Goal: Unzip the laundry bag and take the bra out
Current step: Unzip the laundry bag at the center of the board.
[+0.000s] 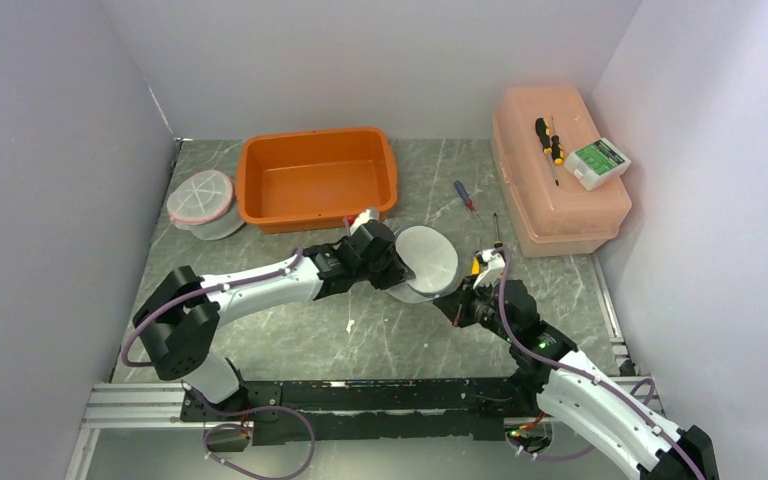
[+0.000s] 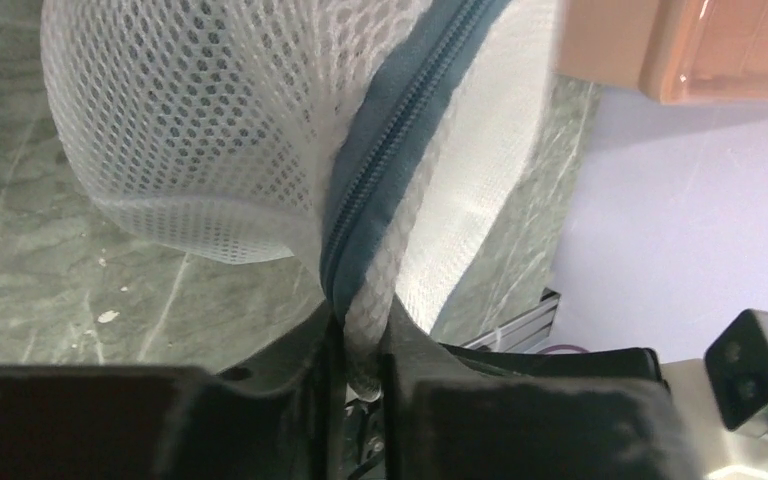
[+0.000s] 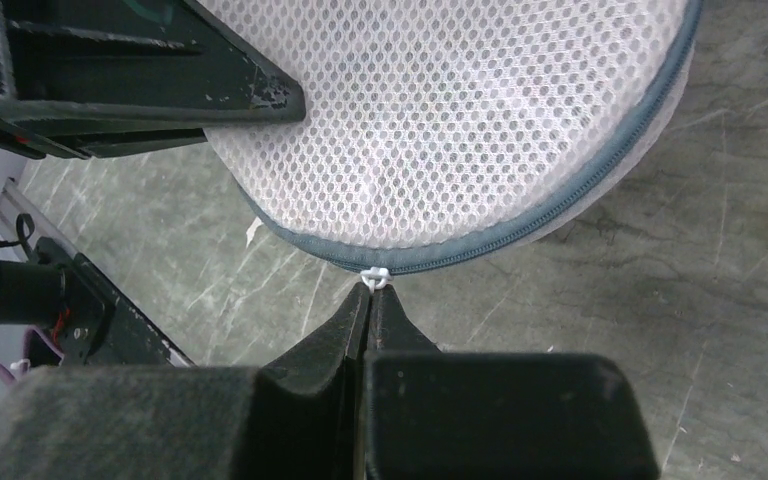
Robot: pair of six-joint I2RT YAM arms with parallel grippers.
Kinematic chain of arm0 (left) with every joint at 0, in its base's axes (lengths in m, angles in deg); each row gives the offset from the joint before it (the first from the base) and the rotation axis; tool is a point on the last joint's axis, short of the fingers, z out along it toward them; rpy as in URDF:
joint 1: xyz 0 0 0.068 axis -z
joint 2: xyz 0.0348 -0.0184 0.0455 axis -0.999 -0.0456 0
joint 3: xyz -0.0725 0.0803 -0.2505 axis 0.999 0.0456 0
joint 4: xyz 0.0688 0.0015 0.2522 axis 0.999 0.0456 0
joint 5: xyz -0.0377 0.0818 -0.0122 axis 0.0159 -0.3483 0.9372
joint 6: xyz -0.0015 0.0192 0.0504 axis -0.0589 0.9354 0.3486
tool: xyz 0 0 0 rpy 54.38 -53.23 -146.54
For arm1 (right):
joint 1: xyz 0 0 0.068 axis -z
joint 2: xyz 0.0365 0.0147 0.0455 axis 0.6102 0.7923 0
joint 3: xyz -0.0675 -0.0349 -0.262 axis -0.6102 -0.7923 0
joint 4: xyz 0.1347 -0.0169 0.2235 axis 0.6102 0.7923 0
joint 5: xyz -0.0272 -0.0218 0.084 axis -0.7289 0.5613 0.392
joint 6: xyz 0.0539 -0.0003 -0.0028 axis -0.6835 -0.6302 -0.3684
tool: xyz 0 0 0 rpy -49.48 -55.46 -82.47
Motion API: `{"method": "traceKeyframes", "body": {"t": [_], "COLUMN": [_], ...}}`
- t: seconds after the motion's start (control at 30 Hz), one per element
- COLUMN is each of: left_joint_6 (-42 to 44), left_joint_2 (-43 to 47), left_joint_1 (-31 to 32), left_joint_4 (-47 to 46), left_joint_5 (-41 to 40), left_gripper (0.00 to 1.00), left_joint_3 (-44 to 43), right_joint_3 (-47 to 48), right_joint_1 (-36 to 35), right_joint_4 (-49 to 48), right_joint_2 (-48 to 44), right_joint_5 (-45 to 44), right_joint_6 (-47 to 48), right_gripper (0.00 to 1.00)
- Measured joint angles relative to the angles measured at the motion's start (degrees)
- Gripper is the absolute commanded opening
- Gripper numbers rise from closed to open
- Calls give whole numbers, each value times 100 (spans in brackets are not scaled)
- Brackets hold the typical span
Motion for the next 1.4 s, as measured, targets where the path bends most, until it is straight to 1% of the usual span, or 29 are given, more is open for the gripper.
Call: {"method": "traceKeyframes", "body": {"t": [0.03, 0.07, 0.3, 0.43, 0.77, 0.97, 1.07, 1.17, 1.27, 1.4], "left_joint_6": [2, 46, 304, 402, 804, 1534, 1943, 2293, 2765, 3362], "left_joint_2": [0, 2, 50, 195, 304, 304, 304, 306, 323, 334], "left_joint_1": [0, 0, -70, -184, -498, -728, -1025, -1257, -1392, -1543], "left_joint_4": [-11, -15, 70, 68, -83, -103, -68, -17, 262, 695], "left_joint_5": [-7, -11, 42, 210, 944, 1556, 2057, 2476, 2872, 3189], "left_gripper": [4, 3, 2, 3, 3, 3, 3, 3, 3, 3], "left_joint_3": [0, 0, -44, -33, 142, 142, 142, 138, 4, -319], "right_joint_3": [0, 0, 0, 0, 7, 177, 297, 374, 483, 538], "right_joint_1": [0, 2, -7, -7, -11, -13, -24, -28, -31, -46], "right_joint_4": [7, 20, 188, 186, 227, 501, 566, 599, 675, 730], "right_joint_2": [-35, -70, -293, -271, -37, 61, -48, -321, -463, -520], "right_joint_5": [-4, -11, -188, -319, -852, -1274, -1163, -870, -525, -81], "right_joint_6": [4, 13, -7, -70, -391, -442, -234, 11, 203, 326], "right_gripper": [0, 0, 0, 0, 0, 0, 0, 0, 0, 0]}}
